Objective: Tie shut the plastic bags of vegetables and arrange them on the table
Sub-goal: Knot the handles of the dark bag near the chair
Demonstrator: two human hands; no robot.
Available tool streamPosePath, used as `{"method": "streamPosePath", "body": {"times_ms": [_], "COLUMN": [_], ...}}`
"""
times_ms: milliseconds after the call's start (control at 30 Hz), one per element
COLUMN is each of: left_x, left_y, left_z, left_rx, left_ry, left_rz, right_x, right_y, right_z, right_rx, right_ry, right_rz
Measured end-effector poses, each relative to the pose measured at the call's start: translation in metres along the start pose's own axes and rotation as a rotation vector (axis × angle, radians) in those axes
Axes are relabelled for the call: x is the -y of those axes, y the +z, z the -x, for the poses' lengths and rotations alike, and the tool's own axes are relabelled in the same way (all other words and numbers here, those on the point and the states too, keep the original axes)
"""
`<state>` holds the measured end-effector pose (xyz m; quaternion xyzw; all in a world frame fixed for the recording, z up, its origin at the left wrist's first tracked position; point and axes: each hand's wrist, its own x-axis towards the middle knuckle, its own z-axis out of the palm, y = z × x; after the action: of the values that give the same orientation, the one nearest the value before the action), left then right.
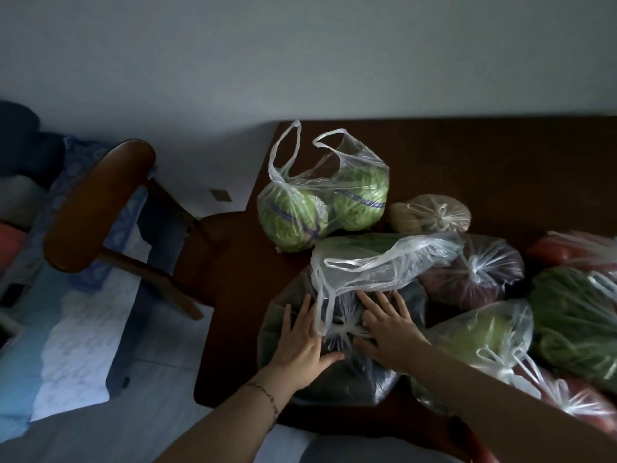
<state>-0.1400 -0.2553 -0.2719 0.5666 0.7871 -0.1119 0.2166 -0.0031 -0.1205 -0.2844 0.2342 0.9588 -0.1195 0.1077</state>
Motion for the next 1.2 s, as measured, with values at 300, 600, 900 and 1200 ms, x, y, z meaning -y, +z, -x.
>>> {"method": "streamPosePath", "body": {"times_ms": [300, 600, 900, 1200], "left_x": [-0.007, -0.019, -0.015, -0.04], "left_y": [-0.035, -0.099, -0.061, -0.063], "left_z": [0.006, 0.01, 0.002, 0.023], "left_rx": [-0.131, -0.21, -0.298, -0.111], "left_ry": [-0.081, -0.035, -0.256, 0.072], "left_rz": [0.487, 2.164, 1.269, 0.989], "right_x": [-0.002, 0.003, 0.002, 0.014], "right_y": [-0.027, -0.105, -0.039, -0.098], "right_z": [0.009, 0.023, 0.029, 0.036], "right_rx": [0.139, -0.041, -0.176, -0.34], "right_ry": [0.064, 0.056, 0.636, 0.151], "right_rz": [-0.467, -2.037, -1.778, -1.461]}}
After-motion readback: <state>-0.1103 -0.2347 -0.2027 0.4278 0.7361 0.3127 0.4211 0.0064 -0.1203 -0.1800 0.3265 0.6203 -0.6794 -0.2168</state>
